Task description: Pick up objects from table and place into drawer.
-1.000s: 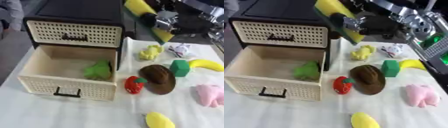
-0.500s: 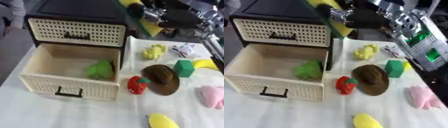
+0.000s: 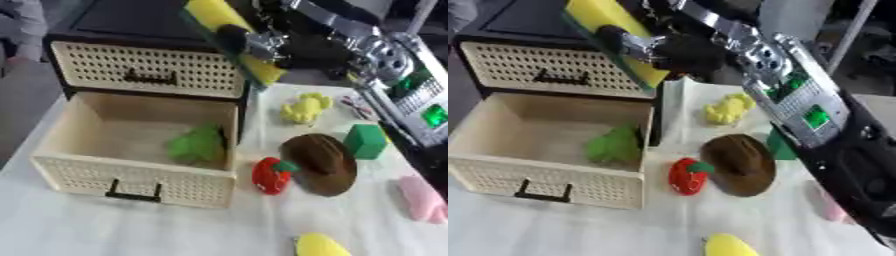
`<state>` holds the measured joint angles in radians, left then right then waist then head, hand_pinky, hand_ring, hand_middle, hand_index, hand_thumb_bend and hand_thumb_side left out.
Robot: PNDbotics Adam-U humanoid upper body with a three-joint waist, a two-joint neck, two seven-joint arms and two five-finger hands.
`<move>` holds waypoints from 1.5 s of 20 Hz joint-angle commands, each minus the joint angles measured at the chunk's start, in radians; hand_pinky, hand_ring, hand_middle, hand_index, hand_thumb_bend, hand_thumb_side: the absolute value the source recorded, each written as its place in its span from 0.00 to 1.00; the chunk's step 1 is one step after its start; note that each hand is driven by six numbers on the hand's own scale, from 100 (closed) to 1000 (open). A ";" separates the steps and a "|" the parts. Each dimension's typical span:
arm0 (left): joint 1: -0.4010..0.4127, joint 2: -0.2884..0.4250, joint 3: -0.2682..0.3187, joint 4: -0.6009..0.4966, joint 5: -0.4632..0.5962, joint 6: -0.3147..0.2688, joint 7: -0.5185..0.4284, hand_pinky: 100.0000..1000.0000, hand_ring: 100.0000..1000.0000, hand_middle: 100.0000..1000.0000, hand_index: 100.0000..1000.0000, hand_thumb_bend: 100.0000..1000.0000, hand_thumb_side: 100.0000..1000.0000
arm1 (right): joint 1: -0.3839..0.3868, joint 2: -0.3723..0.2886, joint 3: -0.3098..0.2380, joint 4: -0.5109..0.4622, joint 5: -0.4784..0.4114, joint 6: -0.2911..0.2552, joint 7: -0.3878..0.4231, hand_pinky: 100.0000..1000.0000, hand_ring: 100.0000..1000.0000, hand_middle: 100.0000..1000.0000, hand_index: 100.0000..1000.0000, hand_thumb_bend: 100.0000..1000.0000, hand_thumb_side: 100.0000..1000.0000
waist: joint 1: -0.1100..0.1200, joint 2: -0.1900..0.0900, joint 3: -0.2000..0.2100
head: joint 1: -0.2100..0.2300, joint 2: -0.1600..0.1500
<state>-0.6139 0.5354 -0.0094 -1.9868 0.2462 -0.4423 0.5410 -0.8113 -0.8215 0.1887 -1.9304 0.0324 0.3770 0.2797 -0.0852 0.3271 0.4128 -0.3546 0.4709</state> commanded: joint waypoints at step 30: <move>-0.036 -0.002 0.003 -0.013 0.019 -0.006 -0.016 0.63 0.69 0.70 0.74 0.04 0.98 | -0.020 0.097 0.108 0.077 0.332 -0.065 0.041 0.82 0.98 0.61 0.89 0.56 0.59 | -0.011 -0.007 0.029 | -0.036 -0.032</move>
<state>-0.6355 0.5190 -0.0153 -1.9868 0.2623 -0.4462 0.5272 -0.8209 -0.7085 0.3031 -1.8472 0.3467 0.3196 0.2986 -0.1037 0.3373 0.4425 -0.3892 0.4457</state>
